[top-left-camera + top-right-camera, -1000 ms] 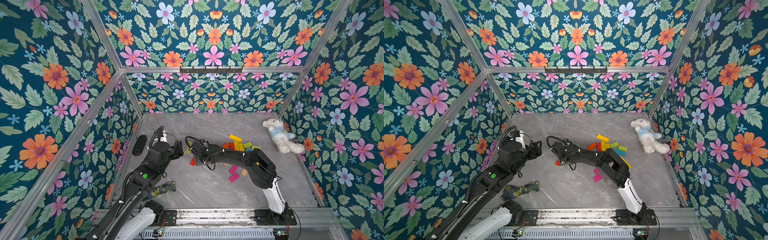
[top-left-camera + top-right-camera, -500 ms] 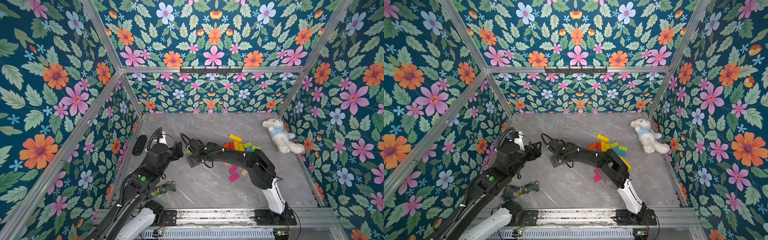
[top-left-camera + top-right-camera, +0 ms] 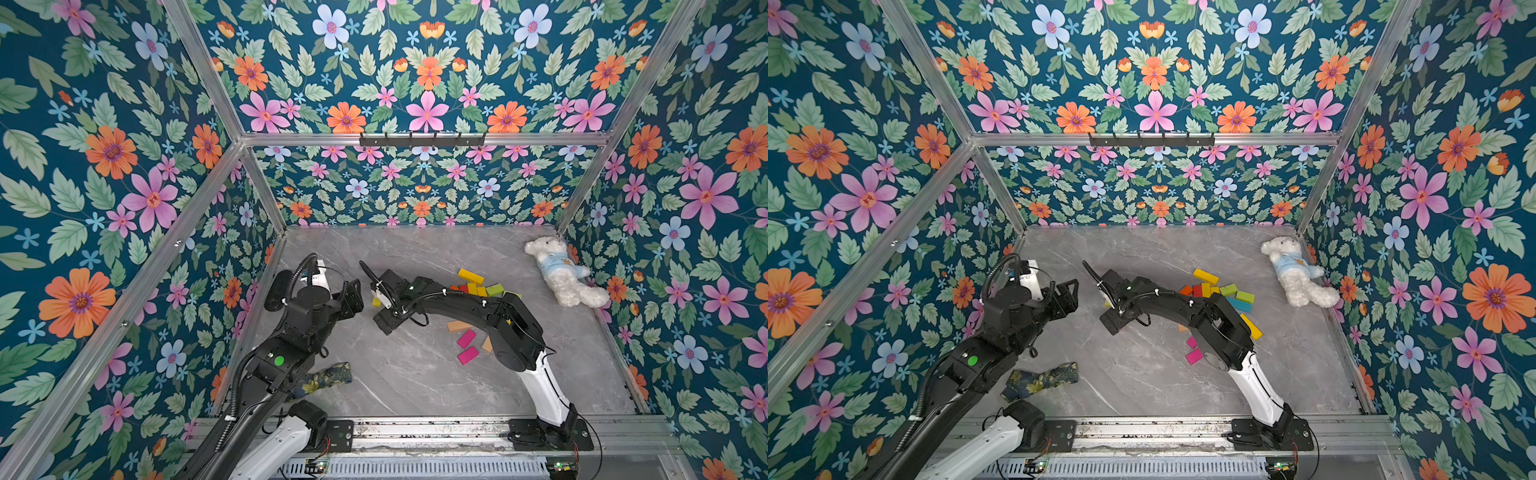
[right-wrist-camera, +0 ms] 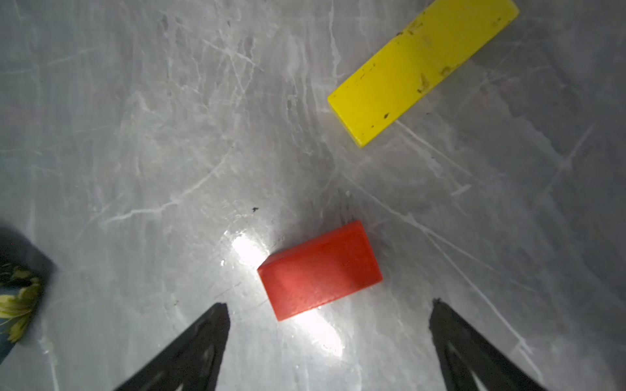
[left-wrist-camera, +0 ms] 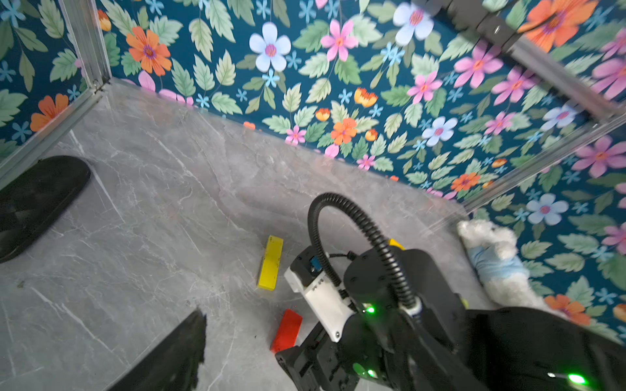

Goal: Assemble the letter h with building blocks
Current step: Pick up the building block from the center of the board.

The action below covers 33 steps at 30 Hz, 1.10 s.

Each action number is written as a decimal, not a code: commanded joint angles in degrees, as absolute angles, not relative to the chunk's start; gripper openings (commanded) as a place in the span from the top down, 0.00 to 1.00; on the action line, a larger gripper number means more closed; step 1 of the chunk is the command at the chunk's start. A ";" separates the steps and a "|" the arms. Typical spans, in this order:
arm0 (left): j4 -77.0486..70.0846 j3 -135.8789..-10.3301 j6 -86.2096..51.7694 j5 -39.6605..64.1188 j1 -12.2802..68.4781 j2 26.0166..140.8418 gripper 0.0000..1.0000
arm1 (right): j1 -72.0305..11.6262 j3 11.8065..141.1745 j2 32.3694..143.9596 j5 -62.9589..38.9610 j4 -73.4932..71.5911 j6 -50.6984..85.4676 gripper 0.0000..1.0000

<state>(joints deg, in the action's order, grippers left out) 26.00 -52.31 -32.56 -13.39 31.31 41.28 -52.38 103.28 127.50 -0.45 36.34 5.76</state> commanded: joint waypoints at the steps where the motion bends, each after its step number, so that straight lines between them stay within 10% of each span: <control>1: 28.29 -54.95 -31.63 -16.52 31.29 38.88 0.10 | -52.63 104.40 128.46 -1.32 37.89 3.19 0.05; 33: 30.92 -59.42 -28.02 -19.91 31.29 36.92 0.01 | -53.31 110.79 134.91 2.44 42.98 -1.55 0.18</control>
<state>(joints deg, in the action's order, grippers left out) 30.65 -59.22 -28.51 -19.27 31.31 36.97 -53.21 110.61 134.58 2.04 41.87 -1.63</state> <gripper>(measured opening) 0.994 0.832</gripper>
